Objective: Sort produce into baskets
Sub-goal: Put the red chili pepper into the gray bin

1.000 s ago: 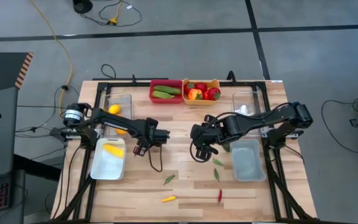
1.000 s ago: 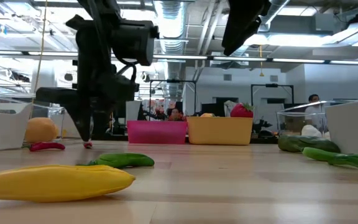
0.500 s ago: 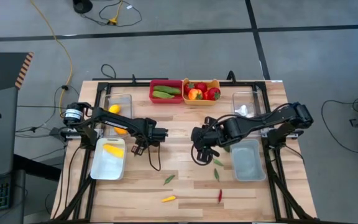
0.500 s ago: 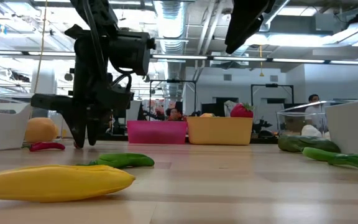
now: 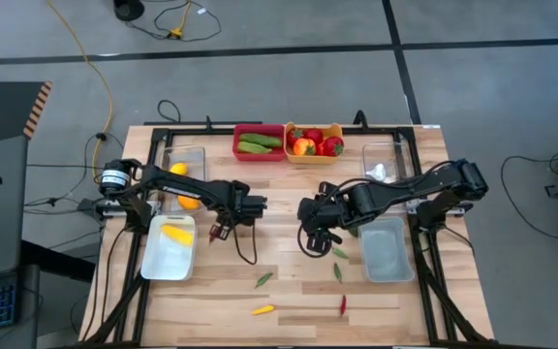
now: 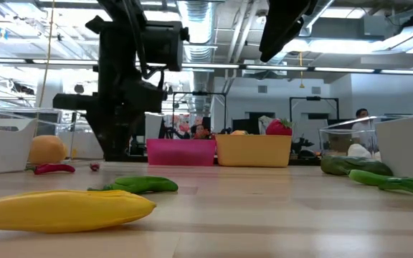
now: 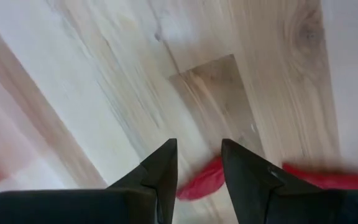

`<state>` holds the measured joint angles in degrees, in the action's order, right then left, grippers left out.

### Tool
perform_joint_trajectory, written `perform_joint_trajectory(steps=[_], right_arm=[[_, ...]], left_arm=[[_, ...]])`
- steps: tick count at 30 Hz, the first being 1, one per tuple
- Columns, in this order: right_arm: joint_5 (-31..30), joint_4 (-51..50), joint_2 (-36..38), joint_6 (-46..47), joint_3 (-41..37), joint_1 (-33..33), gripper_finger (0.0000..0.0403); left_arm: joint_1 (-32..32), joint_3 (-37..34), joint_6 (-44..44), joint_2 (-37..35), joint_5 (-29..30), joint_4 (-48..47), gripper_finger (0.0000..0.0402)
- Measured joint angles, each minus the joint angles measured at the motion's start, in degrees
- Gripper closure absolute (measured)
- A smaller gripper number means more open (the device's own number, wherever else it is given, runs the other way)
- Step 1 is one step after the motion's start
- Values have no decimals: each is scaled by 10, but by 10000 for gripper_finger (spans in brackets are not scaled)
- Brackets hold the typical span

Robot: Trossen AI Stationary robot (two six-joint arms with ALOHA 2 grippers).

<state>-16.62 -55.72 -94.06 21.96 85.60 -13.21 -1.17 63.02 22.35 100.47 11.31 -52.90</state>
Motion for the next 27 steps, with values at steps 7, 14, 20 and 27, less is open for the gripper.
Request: perform_joint_trajectory(steps=[7, 14, 20, 27], right_arm=[[0, 0, 0, 0, 0, -2, 147], [0, 0, 0, 0, 0, -2, 147], [0, 0, 0, 0, 0, -2, 147], [0, 0, 0, 0, 0, -3, 147]], left_arm=[[0, 0, 31, 0, -1, -67, 290], [0, -37, 56, 0, -1, -31, 290], [0, -40, 59, 0, 7, -16, 290], [0, -40, 74, 0, 7, -16, 290]])
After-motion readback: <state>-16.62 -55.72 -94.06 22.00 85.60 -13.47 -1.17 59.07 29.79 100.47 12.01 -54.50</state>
